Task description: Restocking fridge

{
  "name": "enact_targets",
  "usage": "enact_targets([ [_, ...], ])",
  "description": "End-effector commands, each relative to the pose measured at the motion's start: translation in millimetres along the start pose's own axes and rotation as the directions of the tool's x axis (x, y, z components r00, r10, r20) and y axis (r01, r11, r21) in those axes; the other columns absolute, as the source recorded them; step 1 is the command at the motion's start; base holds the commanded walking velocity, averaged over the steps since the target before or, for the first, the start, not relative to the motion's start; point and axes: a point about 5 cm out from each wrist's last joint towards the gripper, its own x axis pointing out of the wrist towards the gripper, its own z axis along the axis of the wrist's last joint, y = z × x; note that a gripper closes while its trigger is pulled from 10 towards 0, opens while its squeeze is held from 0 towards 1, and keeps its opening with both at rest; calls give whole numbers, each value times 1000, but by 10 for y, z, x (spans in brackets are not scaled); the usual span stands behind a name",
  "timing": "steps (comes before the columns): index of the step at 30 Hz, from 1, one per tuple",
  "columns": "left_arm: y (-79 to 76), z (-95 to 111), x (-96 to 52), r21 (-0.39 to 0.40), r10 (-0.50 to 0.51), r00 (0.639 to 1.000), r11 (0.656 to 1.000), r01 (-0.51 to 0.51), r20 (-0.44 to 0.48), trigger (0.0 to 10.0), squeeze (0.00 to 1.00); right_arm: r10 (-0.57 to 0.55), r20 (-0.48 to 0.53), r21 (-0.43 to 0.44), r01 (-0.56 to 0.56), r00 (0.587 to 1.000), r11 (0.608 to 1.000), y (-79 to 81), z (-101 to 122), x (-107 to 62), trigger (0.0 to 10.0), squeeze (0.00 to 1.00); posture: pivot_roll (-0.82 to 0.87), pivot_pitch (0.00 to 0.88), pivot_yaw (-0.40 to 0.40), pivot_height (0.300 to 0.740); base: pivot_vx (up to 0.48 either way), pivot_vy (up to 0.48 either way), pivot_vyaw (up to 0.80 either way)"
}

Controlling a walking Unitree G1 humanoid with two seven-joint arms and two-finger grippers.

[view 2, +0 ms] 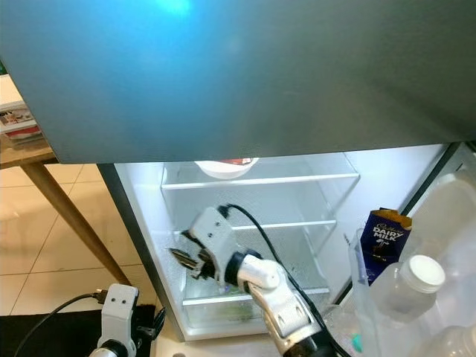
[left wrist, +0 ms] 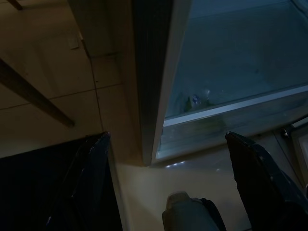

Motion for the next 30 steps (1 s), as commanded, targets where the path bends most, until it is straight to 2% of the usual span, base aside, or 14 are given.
enact_targets([
  [1, -15, -40, -23, -3, -1, 1000, 1000, 1, -10, 10000, 0, -66, -49, 19, 67, 997, 998, -36, -148, -65, 10000, 0, 42, 137, 8, 631, 0, 0, 0],
  [4, -18, -55, -22, -4, -1, 1000, 1000, 1, -16, 10000, 0, -172, -134, 50, 180, 976, 982, -120, -373, -174, 10000, 0, 38, 139, 9, 631, 0, 0, 0],
  [5, -18, -55, -22, -4, -1, 1000, 1000, 1, -16, 10000, 0, -172, -134, 50, 180, 976, 982, -120, -373, -174, 10000, 0, 38, 139, 9, 631, 0, 0, 0],
  [7, -24, -63, -18, -5, -2, 1000, 1000, 2, -21, 10000, 0, -232, -208, 103, 258, 950, 961, -150, -569, -274, 10000, 0, 35, 140, 9, 631, 0, 0, 0],
  [8, -24, -63, -18, -5, -2, 1000, 1000, 2, -21, 10000, 0, -232, -208, 103, 258, 950, 961, -150, -569, -274, 10000, 0, 35, 140, 9, 631, 0, 0, 0],
  [9, -26, -66, -17, -6, -2, 1000, 1000, 2, -23, 10000, 0, -241, -248, 126, 278, 938, 952, -141, -670, -321, 10000, 0, 35, 140, 9, 631, 0, 0, 0],
  [11, -24, -69, -15, -10, 1, 1000, 1000, -1, -24, 10000, 0, -243, -282, 118, 285, 928, 951, -122, -751, -354, 10000, 0, 34, 141, 8, 631, 0, 0, 0],
  [13, -16, -92, -19, -19, 18, 999, 1000, -19, -31, 10000, 0, -270, -334, 20, 293, 903, 956, -77, -903, -423, 10000, 0, 36, 141, 7, 631, 0, 0, 0],
  [16, -6, -109, -24, -22, 25, 999, 999, -26, -42, 10000, 0, -298, -359, -7, 317, 884, 948, -77, -967, -453, 10000, 0, 37, 143, 7, 631, 0, 0, 0],
  [19, 8, -132, -38, -20, 30, 998, 999, -31, -54, 10000, 0, -362, -413, 84, 430, 836, 899, -108, -1067, -495, 10000, 0, 39, 146, 9, 631, 0, 0, 0],
  [21, 11, -133, -39, -20, 30, 998, 999, -31, -55, 10000, 0, -366, -419, 99, 442, 831, 891, -113, -1079, -494, 10000, 0, 39, 145, 9, 631, 0, 0, 0],
  [23, 20, -136, -43, -20, 32, 998, 999, -34, -56, 10000, 0, -384, -442, 157, 492, 810, 856, -163, -1124, -526, 10000, 0, 43, 147, 10, 631, 0, 0, 0],
  [27, 34, -146, -47, -21, 37, 997, 999, -39, -61, 10000, 0, -383, -476, 185, 516, 792, 837, -212, -1197, -573, 10000, 0, 42, 146, 12, 631, 0, 0, 0],
  [30, 62, -206, -73, -38, 57, 995, 997, -61, -85, 10000, 0, -417, -519, 246, 598, 746, 763, -286, -1321, -688, 10000, 0, 47, 143, 10, 631, 0, 0, 0],
])
